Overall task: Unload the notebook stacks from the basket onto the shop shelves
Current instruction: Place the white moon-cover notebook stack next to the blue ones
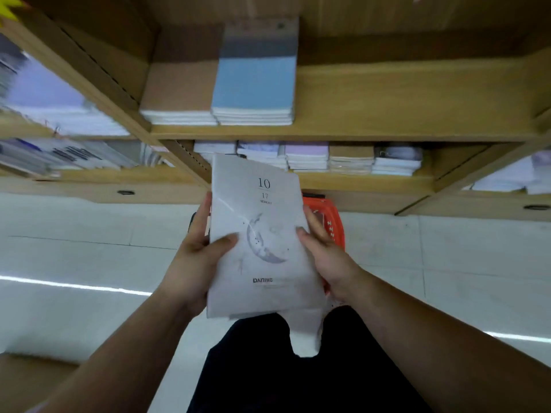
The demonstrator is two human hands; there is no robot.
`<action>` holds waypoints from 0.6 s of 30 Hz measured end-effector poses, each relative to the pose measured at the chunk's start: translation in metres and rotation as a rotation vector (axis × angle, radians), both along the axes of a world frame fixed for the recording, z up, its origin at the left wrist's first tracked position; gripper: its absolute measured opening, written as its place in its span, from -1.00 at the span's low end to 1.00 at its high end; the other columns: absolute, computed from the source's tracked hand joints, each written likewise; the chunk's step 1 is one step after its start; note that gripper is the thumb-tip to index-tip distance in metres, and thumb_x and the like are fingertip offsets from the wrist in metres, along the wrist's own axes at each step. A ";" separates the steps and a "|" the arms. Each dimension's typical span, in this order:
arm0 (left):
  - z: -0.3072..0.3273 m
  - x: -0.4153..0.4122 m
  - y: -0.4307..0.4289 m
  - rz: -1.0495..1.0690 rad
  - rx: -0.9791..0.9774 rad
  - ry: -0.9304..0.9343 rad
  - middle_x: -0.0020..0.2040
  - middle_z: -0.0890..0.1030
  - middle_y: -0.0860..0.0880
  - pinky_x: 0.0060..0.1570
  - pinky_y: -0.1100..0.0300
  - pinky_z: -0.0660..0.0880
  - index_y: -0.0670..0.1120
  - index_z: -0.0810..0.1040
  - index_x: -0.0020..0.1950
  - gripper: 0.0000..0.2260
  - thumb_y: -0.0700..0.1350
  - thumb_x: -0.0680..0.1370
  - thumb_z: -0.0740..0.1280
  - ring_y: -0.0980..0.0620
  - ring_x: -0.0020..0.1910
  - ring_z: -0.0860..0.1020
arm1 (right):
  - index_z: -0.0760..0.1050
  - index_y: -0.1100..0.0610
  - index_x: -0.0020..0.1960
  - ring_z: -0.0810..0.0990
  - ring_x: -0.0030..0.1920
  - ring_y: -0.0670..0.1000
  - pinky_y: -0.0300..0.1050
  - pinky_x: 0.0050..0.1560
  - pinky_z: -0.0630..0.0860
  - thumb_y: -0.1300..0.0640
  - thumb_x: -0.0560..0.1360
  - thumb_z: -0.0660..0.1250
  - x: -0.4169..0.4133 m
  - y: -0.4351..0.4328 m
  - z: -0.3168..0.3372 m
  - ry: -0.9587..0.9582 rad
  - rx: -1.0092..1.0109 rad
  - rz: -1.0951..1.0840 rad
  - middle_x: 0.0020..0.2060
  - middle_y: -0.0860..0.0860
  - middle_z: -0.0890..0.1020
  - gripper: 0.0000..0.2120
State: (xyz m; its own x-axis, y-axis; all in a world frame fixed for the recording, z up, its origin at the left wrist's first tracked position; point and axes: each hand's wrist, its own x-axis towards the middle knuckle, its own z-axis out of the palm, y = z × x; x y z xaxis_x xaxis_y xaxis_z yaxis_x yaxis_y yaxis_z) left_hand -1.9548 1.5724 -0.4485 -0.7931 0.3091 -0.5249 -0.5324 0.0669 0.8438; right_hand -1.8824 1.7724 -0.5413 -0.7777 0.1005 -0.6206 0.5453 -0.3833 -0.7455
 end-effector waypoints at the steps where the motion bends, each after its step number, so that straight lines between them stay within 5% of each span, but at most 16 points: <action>1: 0.008 0.003 0.008 0.005 0.027 0.001 0.34 0.60 0.04 0.04 -0.08 0.62 0.31 0.30 0.52 -0.32 -0.36 0.60 0.26 -0.12 0.23 0.63 | 0.24 -0.30 0.52 0.50 0.08 -0.55 -0.51 0.03 0.47 0.09 0.69 0.25 0.003 0.010 0.013 0.020 0.007 -0.032 0.23 -0.51 0.44 -0.50; 6: 0.028 0.000 0.050 -0.052 0.075 0.023 0.15 0.70 0.07 -0.12 0.07 0.66 0.28 0.43 0.37 -0.36 -0.46 0.58 0.17 0.00 0.04 0.69 | 0.31 -0.28 0.52 0.62 0.29 -0.09 -0.09 0.26 0.58 0.23 0.65 0.31 0.012 0.053 0.060 0.101 0.046 -0.093 0.33 -0.18 0.61 -0.41; 8: 0.025 -0.012 0.064 -0.067 0.086 -0.016 0.09 0.72 0.10 -0.16 0.06 0.66 0.29 0.45 0.31 -0.37 -0.46 0.57 0.19 0.01 -0.01 0.71 | 0.37 -0.33 0.43 0.66 0.21 -0.09 -0.06 0.21 0.61 0.28 0.60 0.37 0.013 0.067 0.071 0.122 0.095 -0.132 0.24 -0.19 0.67 -0.39; 12: 0.011 -0.041 0.086 -0.190 0.051 -0.058 0.32 0.62 0.03 0.24 -0.24 0.52 0.23 0.31 0.54 -0.31 -0.39 0.56 0.28 -0.14 0.24 0.62 | 0.34 -0.33 0.47 0.69 0.15 -0.08 -0.03 0.12 0.64 0.26 0.57 0.42 0.011 0.089 0.073 0.121 0.148 -0.229 0.21 -0.17 0.68 -0.34; 18: -0.011 -0.095 0.128 -0.285 0.015 -0.030 0.21 0.67 0.15 0.12 0.03 0.55 0.24 0.31 0.52 -0.33 -0.41 0.59 0.23 0.00 0.17 0.65 | 0.37 -0.24 0.48 0.69 0.20 0.03 0.06 0.17 0.61 0.35 0.60 0.34 -0.022 0.110 0.073 0.123 0.202 -0.383 0.17 -0.11 0.71 -0.37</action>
State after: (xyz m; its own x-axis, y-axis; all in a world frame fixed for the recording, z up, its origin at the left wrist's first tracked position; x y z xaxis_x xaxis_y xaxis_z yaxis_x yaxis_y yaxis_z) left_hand -2.0497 1.7003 -0.4590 -0.6573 0.5256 -0.5401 -0.5183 0.2050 0.8303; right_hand -1.9047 1.8823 -0.4684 -0.7278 0.5049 -0.4640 0.2948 -0.3806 -0.8765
